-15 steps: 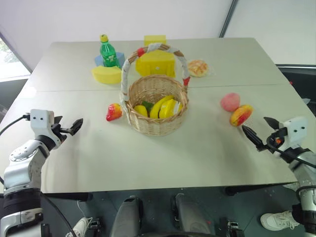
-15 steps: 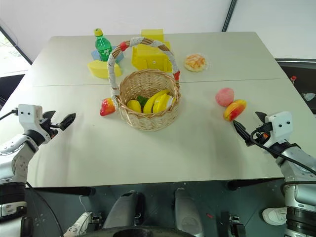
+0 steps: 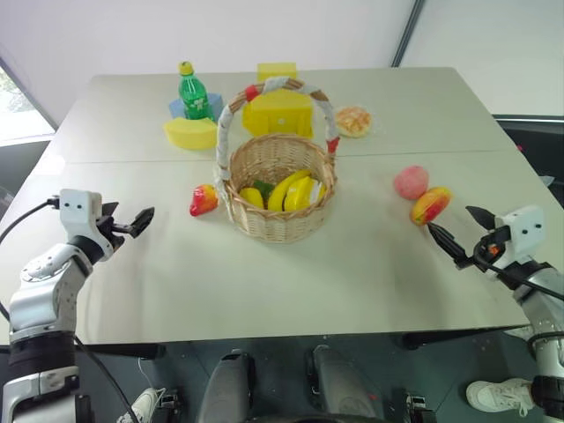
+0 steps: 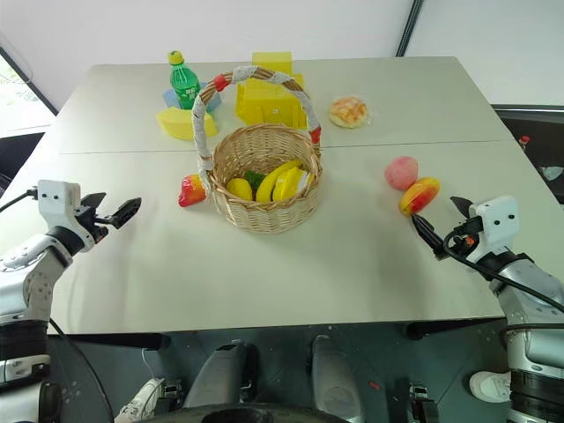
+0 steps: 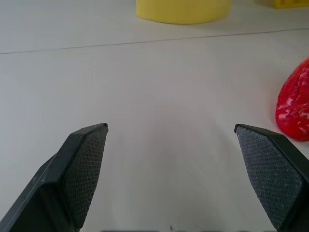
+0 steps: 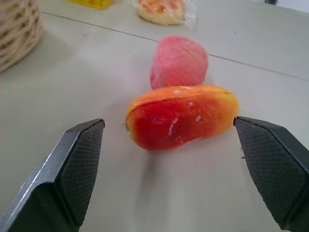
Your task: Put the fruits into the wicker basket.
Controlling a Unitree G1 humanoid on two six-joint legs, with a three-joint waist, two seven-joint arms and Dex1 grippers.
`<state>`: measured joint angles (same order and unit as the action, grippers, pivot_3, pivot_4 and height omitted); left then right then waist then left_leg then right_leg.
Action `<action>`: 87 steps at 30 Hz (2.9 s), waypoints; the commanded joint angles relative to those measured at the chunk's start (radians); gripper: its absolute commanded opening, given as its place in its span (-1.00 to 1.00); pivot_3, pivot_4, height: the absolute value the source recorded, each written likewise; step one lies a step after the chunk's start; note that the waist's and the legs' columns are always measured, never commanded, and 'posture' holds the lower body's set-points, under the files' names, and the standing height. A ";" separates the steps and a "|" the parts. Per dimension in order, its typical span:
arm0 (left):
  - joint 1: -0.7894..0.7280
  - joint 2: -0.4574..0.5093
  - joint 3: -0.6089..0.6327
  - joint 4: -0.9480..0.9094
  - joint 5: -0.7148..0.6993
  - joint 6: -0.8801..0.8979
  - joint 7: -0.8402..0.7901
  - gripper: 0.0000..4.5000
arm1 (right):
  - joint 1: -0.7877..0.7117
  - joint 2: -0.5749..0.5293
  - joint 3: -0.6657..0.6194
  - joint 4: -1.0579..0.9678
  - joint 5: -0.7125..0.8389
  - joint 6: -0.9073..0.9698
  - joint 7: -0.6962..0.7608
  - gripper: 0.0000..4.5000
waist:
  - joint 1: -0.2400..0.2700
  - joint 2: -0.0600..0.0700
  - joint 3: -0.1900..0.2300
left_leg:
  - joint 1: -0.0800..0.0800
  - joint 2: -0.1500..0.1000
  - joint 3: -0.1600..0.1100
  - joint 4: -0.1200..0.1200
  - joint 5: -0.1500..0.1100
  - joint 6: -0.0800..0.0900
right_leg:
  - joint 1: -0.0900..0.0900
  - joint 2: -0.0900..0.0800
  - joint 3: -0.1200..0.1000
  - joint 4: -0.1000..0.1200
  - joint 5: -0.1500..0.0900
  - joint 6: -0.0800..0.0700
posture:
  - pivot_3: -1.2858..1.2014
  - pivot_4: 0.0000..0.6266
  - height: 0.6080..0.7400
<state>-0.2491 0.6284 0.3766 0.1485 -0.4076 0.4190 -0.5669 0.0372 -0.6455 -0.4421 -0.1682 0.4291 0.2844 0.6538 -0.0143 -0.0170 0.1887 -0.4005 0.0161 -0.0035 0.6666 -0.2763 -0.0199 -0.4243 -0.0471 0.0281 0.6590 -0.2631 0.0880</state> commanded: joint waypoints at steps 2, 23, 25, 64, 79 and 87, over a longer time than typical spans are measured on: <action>-0.048 0.057 -0.015 -0.067 -0.034 0.025 -0.082 1.00 | 0.029 -0.032 -0.013 -0.186 0.069 0.072 0.015 0.98 | 0.001 0.000 0.000 | 0.000 0.000 0.000 0.000 0.000 0.000 | 0.000 0.000 0.000 0.000 0.000 0.000 | 0.03 -0.52 1.00; -0.561 0.080 -0.516 0.486 0.312 -0.241 -0.499 1.00 | -0.173 -0.101 0.399 -0.644 0.152 0.308 0.001 0.98 | 0.002 -0.001 0.000 | -0.005 -0.003 0.000 0.002 0.000 0.000 | -0.001 0.002 -0.003 -0.002 0.000 0.000 | 0.03 -0.52 1.00; -0.593 0.053 -0.538 0.543 0.336 -0.270 -0.515 1.00 | -0.174 -0.092 0.418 -0.643 0.137 0.303 -0.009 0.98 | 0.003 -0.001 0.000 | -0.006 -0.003 0.000 0.003 0.000 0.000 | -0.002 0.002 -0.003 -0.002 0.000 0.000 | 0.03 -0.52 1.00; -0.487 -0.179 -0.571 -0.317 0.135 0.167 -0.166 -0.13 | -0.180 0.027 0.446 -0.500 0.028 0.219 -0.034 1.00 | 0.005 -0.002 0.000 | -0.007 -0.003 -0.004 0.015 -0.002 0.004 | 0.000 0.002 -0.002 0.004 0.000 0.000 | 0.03 -0.52 1.00; -0.488 -0.221 -0.481 -0.303 0.011 0.116 -0.272 1.00 | -0.228 -0.038 0.269 -0.287 -0.137 0.320 -0.253 1.00 | -0.001 -0.002 0.000 | -0.006 -0.002 -0.003 0.015 -0.002 0.004 | 0.000 0.003 -0.001 0.005 0.000 0.000 | 0.03 -0.52 1.00; -0.346 -0.144 -0.498 -0.443 -0.053 0.143 -0.352 1.00 | -0.582 -0.057 0.300 0.289 -0.212 0.352 -0.236 1.00 | -0.006 0.000 0.000 | -0.005 -0.002 -0.001 0.015 -0.002 0.004 | -0.001 0.003 0.001 0.005 0.000 0.000 | 0.03 -0.52 1.00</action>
<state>-0.6010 0.4760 -0.1298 -0.2393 -0.4479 0.5758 -0.9159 -0.4972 -0.7048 -0.1284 0.0400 0.2158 0.6386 0.3975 -0.0206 -0.0168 0.1884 -0.4060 0.0142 -0.0044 0.6810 -0.2784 -0.0163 -0.4248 -0.0446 0.0294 0.6635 -0.2633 0.0883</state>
